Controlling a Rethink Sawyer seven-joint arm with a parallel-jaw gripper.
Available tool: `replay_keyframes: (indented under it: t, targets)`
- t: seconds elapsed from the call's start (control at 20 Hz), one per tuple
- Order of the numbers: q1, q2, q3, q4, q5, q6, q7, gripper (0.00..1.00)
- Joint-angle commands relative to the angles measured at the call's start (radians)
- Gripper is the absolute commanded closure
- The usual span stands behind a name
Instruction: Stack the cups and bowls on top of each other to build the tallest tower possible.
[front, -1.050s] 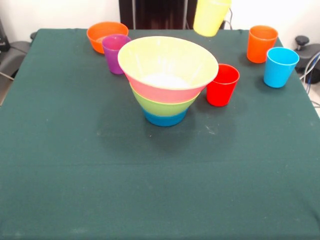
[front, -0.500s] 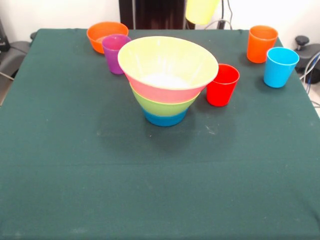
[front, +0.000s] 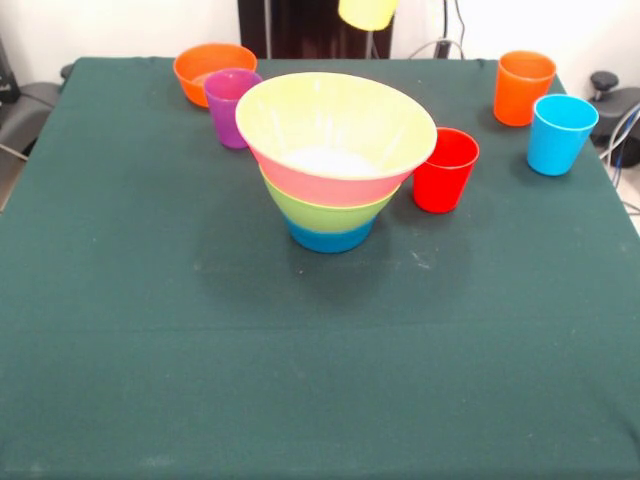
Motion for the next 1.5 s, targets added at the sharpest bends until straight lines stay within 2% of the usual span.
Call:
replay_keyframes:
  t: [0.05,0.15,0.35,0.7,1.1,1.3,1.5]
  targets:
    - [-0.024,-0.008,0.058,0.107,-0.068,0.076,-0.124,1.00]
    - [-0.021,-0.003,0.047,0.106,-0.103,0.068,-0.115,1.00]
    - [-0.039,0.012,0.052,0.137,-0.125,0.004,-0.106,1.00]
    - [-0.036,0.056,0.022,0.110,-0.215,-0.003,-0.058,1.00]
    - [-0.045,0.083,0.014,0.130,-0.270,-0.069,-0.023,1.00]
    - [-0.033,0.155,-0.009,0.103,-0.324,-0.121,0.009,1.00]
    - [-0.019,0.205,-0.024,0.015,-0.371,-0.075,0.011,1.00]
